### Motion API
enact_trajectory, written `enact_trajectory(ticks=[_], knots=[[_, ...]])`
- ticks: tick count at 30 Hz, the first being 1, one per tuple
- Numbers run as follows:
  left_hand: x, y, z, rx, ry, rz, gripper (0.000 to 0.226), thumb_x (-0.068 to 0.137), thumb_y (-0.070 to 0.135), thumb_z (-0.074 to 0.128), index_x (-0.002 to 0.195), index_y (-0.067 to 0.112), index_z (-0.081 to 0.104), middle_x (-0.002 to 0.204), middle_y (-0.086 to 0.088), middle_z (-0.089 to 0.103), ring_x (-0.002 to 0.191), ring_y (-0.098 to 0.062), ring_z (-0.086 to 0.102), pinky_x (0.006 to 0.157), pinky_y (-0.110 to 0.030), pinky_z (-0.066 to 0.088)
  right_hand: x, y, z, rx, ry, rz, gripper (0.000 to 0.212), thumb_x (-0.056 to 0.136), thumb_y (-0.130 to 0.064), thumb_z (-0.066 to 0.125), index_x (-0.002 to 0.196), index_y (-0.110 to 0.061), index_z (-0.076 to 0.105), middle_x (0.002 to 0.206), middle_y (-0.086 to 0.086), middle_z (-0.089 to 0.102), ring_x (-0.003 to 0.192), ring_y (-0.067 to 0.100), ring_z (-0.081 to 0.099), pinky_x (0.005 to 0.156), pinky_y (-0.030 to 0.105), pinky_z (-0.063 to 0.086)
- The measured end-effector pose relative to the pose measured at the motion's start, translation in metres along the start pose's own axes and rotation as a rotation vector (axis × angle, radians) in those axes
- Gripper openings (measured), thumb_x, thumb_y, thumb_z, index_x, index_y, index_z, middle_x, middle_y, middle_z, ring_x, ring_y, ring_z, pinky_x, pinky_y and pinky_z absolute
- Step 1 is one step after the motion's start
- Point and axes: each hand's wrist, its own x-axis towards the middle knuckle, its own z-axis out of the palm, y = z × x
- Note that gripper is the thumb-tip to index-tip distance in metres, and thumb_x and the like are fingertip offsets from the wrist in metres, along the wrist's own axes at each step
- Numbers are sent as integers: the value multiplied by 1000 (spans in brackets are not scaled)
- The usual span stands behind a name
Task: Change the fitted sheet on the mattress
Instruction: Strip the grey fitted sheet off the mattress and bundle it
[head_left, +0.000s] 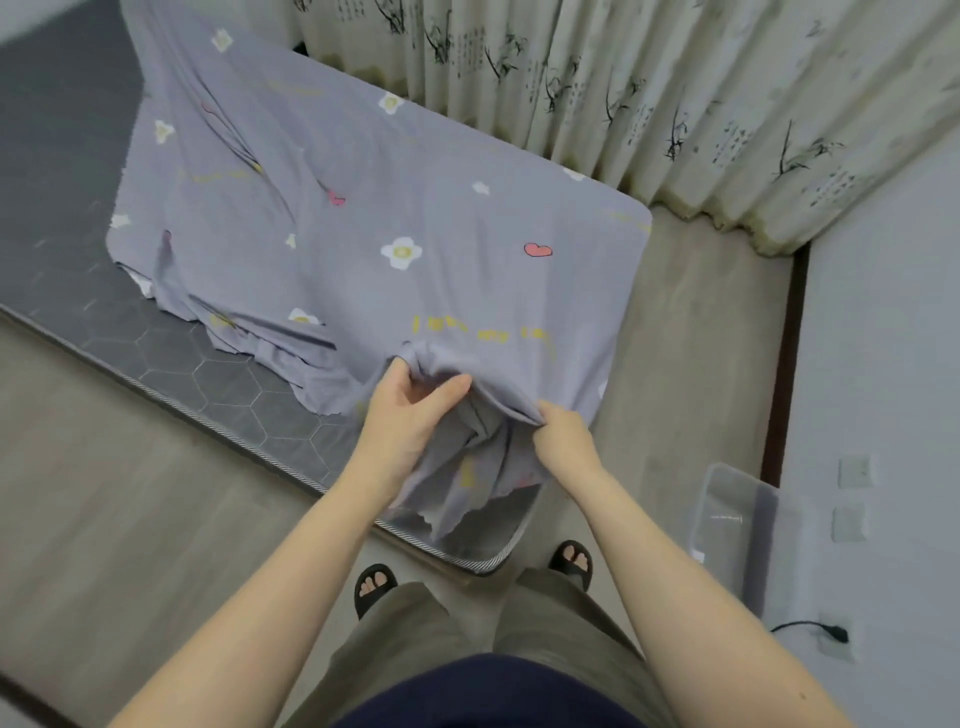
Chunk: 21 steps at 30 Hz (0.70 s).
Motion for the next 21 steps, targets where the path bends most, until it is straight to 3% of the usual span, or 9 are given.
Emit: enact_trajectory(ticks=[4, 6, 7, 9, 11, 13, 15, 18, 21], knots=[[19, -47, 41, 618, 9, -8, 69, 69, 26, 84, 127, 23, 46, 124, 1, 53, 120, -9, 49, 96, -22, 41, 20, 24, -58, 146, -97, 28, 28, 93, -4, 39, 107, -3, 63, 110, 23, 65, 101, 37, 60, 81, 38, 46], [28, -72, 73, 906, -115, -70, 102, 60, 41, 86, 144, 28, 30, 128, 3, 37, 124, -8, 35, 97, -23, 35, 20, 29, -86, 408, -212, 33, 18, 92, -19, 52, 101, -10, 65, 98, 13, 70, 96, 30, 64, 81, 37, 50], [33, -83, 92, 983, -175, -100, 105, 58, 47, 85, 144, 30, 28, 127, 3, 35, 124, -12, 34, 96, -28, 38, 19, 32, -100, 527, -280, 22, 13, 86, -22, 59, 96, -14, 64, 89, 8, 71, 90, 27, 64, 78, 35, 50], [44, -96, 129, 1006, -157, -119, 86, 61, 48, 82, 133, 25, 41, 120, 1, 41, 119, -20, 43, 86, -32, 42, 16, 43, -125, 693, -430, -37, 23, 71, -11, 58, 94, -14, 59, 82, 9, 66, 79, 25, 58, 66, 30, 47], [58, -97, 159, 993, -23, -64, 48, 70, 31, 76, 109, 16, 52, 107, -5, 49, 105, -27, 52, 75, -35, 41, 20, 65, -145, 843, -577, -77, 41, 63, -1, 51, 103, -7, 57, 85, 12, 65, 75, 24, 59, 58, 25, 46], [70, -91, 178, 1056, 79, -11, 15, 75, 8, 61, 81, 13, 49, 86, -6, 51, 90, -33, 55, 66, -35, 35, 27, 95, -160, 949, -684, -123, 48, 68, 8, 49, 115, 4, 54, 98, 13, 66, 88, 21, 63, 67, 24, 49], [79, -84, 188, 1036, 154, -30, 16, 73, 2, 54, 69, 15, 45, 69, 0, 48, 75, -29, 53, 60, -32, 29, 36, 120, -170, 956, -653, -174, 52, 72, 16, 47, 122, 3, 54, 111, 15, 63, 102, 24, 60, 80, 27, 47], [90, -70, 197, 884, 264, -51, 12, 80, 15, 60, 70, 11, 54, 59, 4, 49, 60, -14, 43, 52, -26, 33, 53, 144, -170, 764, -365, -248, 65, 69, 15, 56, 126, -15, 55, 119, 13, 58, 90, 11, 61, 79, 14, 49], [100, -51, 215, 752, 274, -13, 35, 84, 24, 60, 56, 18, 39, 44, 10, 34, 46, -5, 28, 43, -19, 23, 78, 158, -164, 390, -212, -382, 102, 73, 15, 66, 153, -22, 16, 140, 13, 30, 98, 10, 47, 79, -1, 38]])
